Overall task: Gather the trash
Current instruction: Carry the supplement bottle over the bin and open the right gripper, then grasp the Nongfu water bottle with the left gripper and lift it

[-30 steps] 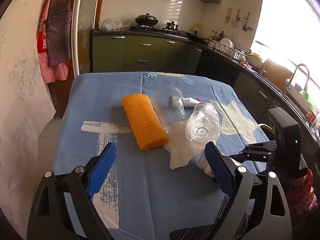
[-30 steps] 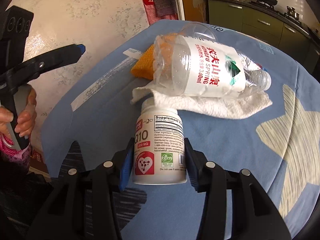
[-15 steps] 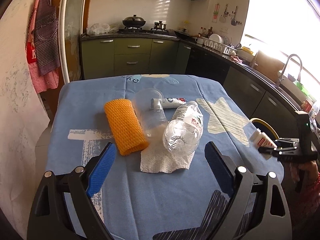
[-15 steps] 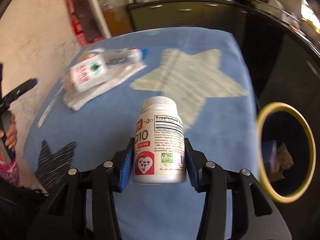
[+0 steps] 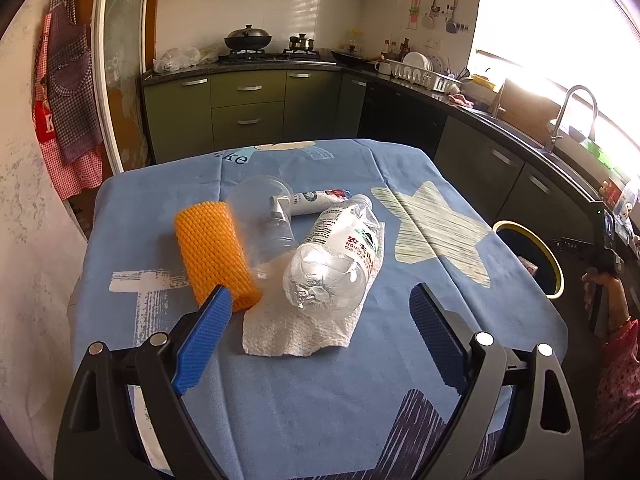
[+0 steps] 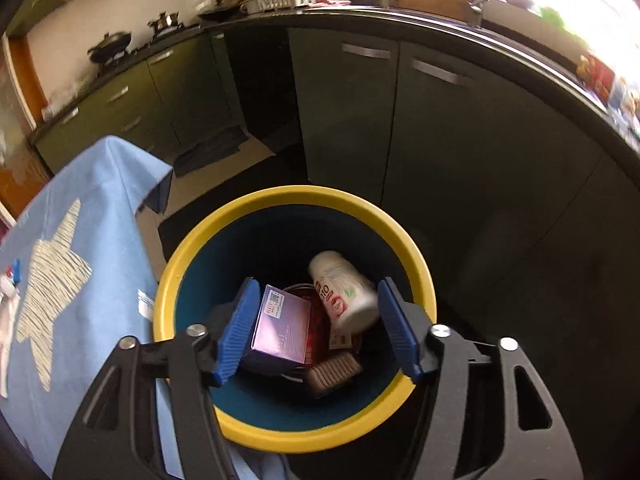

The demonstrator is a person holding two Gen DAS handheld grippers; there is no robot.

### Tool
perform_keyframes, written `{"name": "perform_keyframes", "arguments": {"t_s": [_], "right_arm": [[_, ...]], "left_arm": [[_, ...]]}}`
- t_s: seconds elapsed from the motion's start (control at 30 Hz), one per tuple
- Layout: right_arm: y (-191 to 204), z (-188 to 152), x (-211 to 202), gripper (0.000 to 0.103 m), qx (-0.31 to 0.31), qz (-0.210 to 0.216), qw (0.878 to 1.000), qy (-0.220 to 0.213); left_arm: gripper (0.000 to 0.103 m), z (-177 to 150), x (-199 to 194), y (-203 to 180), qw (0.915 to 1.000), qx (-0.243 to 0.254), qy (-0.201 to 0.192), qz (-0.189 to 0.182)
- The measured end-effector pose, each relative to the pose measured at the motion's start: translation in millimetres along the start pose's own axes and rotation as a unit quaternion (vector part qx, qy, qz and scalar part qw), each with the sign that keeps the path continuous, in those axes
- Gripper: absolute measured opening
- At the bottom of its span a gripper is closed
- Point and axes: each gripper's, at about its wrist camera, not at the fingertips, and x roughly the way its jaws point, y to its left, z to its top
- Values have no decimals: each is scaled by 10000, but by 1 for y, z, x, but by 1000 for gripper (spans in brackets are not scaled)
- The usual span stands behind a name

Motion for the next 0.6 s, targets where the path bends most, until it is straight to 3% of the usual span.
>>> {"name": "perform_keyframes", "arguments": {"t_s": [0.23, 0.5, 0.6], "right_arm": [[9, -28, -6, 69, 127, 431, 9989, 132], [16, -23, -18, 70, 94, 573, 9983, 21], [18, -21, -22, 70, 85, 618, 9981, -17]], "left_arm": [[89, 16, 17, -7, 9990, 426, 105, -77], [89, 46, 44, -6, 9961, 687, 400, -376], [89, 56, 54, -13, 9935, 987, 472, -324]]}}
